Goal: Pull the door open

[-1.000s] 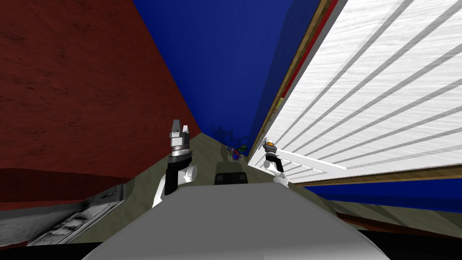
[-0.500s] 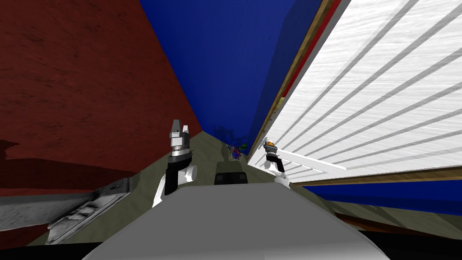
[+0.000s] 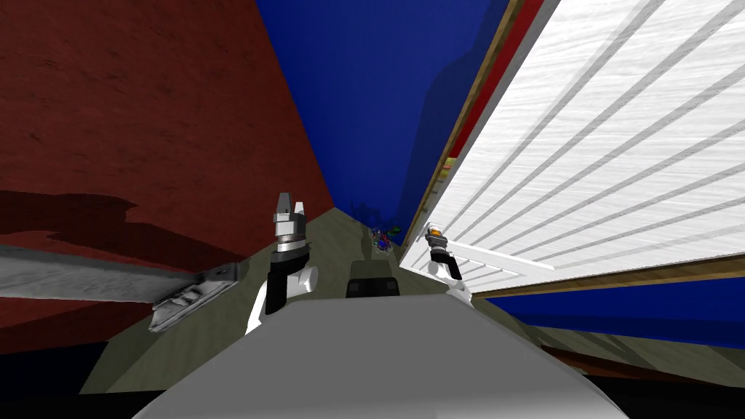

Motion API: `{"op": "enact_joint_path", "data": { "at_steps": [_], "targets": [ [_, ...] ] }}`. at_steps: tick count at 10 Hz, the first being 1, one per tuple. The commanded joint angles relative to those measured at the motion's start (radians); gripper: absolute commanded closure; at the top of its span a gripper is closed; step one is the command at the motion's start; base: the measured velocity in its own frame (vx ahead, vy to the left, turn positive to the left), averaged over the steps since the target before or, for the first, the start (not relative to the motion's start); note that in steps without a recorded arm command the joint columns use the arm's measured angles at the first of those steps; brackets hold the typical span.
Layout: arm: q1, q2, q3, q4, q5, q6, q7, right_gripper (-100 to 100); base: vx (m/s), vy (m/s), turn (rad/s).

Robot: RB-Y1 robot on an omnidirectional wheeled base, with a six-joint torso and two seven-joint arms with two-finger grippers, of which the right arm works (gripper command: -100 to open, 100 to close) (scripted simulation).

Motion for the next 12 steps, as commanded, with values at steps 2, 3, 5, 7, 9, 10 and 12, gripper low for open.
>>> {"op": "enact_joint_path", "data": {
  "at_steps": [2, 3, 5, 7, 9, 10, 12],
  "targets": [
    [0.015, -0.026, 0.030, -0.018, -0.006, -0.001, -0.036, 100, -0.230, -0.050, 0.165],
    [0.019, -0.033, 0.037, -0.021, -0.008, -0.002, -0.045, 100, -0.221, -0.063, 0.131],
    [0.023, -0.037, 0.039, -0.021, -0.009, 0.001, -0.048, 100, -0.150, -0.021, 0.091],
    [0.039, -0.060, 0.065, -0.030, -0.007, -0.007, -0.073, 100, -0.203, -0.018, 0.125],
    [0.053, -0.083, 0.087, -0.040, -0.005, -0.016, -0.095, 100, -0.269, -0.061, 0.170],
    [0.062, -0.097, 0.101, -0.046, -0.004, -0.022, -0.109, 100, -0.279, -0.020, 0.169],
    [0.072, -0.114, 0.118, -0.054, -0.002, -0.030, -0.126, 100, -0.238, -0.034, 0.110]
  ]
}}
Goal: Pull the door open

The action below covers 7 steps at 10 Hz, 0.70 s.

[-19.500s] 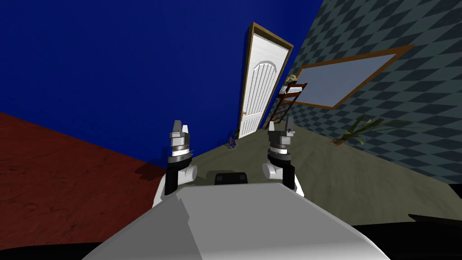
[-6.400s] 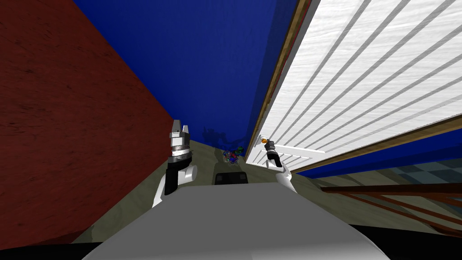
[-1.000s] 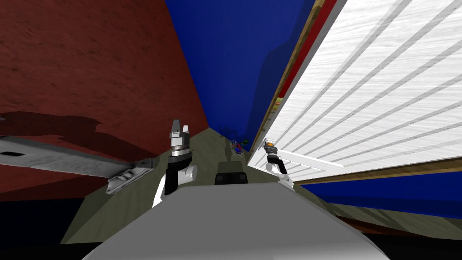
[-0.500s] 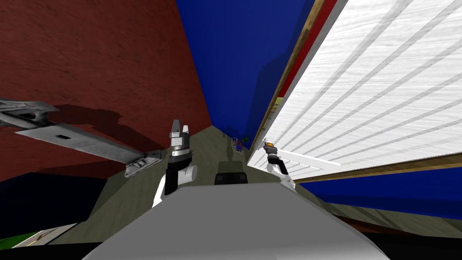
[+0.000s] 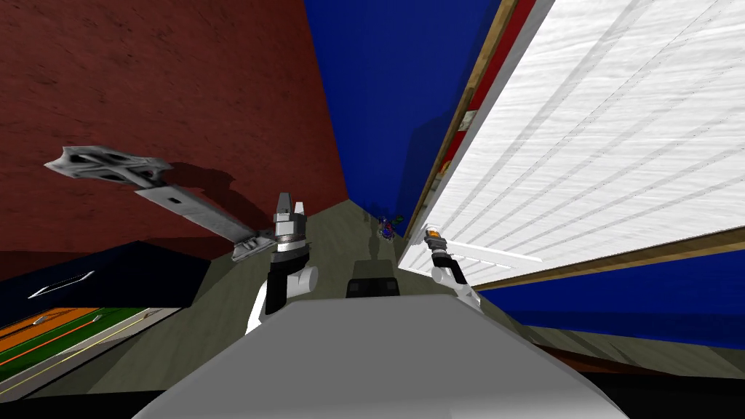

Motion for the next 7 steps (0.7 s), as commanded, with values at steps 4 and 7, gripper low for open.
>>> {"op": "enact_joint_path", "data": {
  "at_steps": [4, 7],
  "targets": [
    [0.022, -0.033, 0.037, -0.013, 0.004, -0.018, -0.035, 100, -0.164, -0.031, 0.096],
    [0.038, -0.062, 0.059, -0.024, 0.008, -0.034, -0.061, 100, -0.215, -0.042, 0.121]
  ]
}}
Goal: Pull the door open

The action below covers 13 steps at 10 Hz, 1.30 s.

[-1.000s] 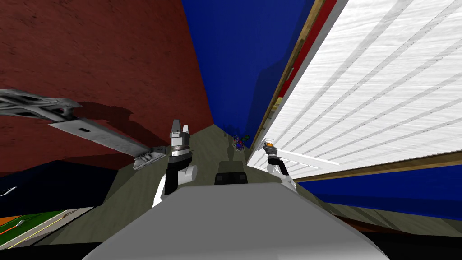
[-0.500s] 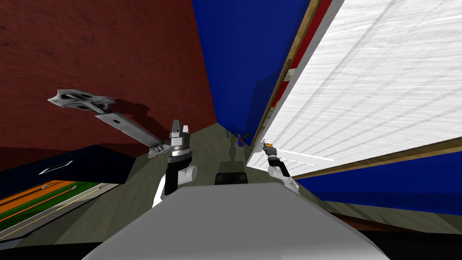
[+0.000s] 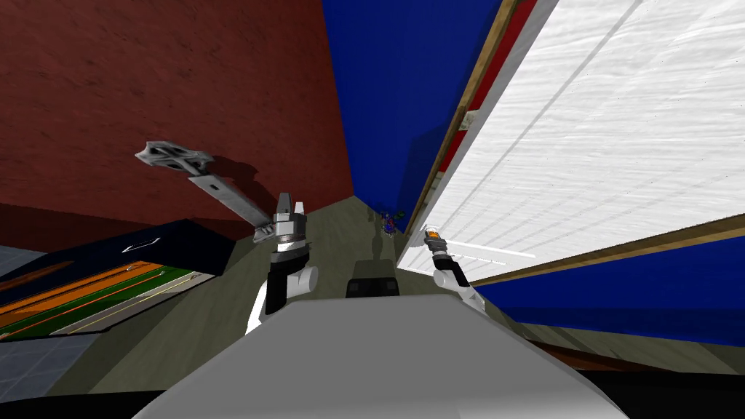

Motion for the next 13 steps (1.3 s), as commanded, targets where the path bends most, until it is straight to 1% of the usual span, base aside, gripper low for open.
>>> {"op": "enact_joint_path", "data": {
  "at_steps": [1, 3, 4, 6, 7, 8, 9, 13],
  "targets": [
    [0.014, -0.018, 0.017, -0.011, 0.002, -0.008, -0.017, 100, -0.234, -0.040, 0.146],
    [0.026, -0.038, 0.033, -0.019, 0.005, -0.020, -0.036, 100, -0.235, -0.039, 0.113],
    [0.033, -0.052, 0.044, -0.024, 0.007, -0.028, -0.048, 100, -0.236, -0.059, 0.138],
    [0.043, -0.068, 0.057, -0.030, 0.009, -0.037, -0.063, 100, -0.200, -0.039, 0.104],
    [0.040, -0.064, 0.054, -0.022, 0.008, -0.033, -0.058, 100, -0.089, -0.021, 0.030],
    [0.049, -0.079, 0.068, -0.024, 0.012, -0.044, -0.074, 100, -0.110, -0.017, 0.106],
    [0.052, -0.083, 0.071, -0.025, 0.012, -0.047, -0.078, 100, -0.167, -0.037, 0.089],
    [0.073, -0.127, 0.101, -0.035, 0.020, -0.079, -0.117, 100, -0.196, -0.052, 0.118]
  ]
}}
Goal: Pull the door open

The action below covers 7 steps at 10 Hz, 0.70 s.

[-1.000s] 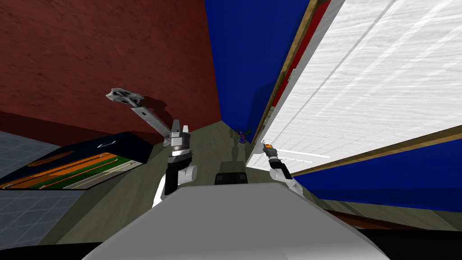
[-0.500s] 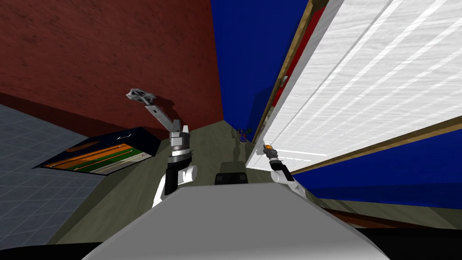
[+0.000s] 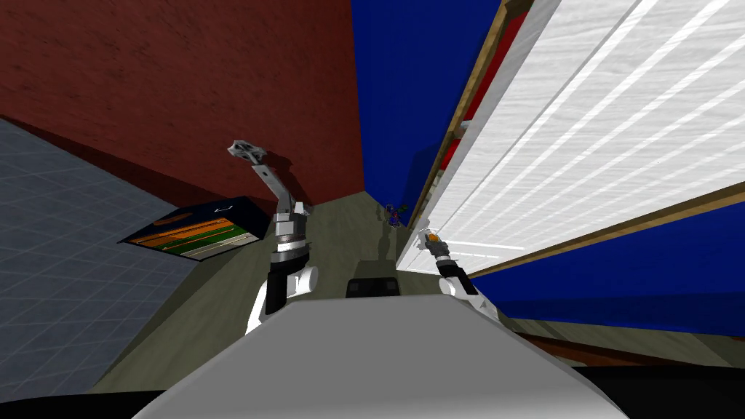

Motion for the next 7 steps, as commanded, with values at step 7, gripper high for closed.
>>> {"op": "enact_joint_path", "data": {
  "at_steps": [7],
  "targets": [
    [0.032, -0.065, 0.050, -0.006, 0.015, -0.049, -0.062, 100, -0.173, -0.044, 0.095]
  ]
}}
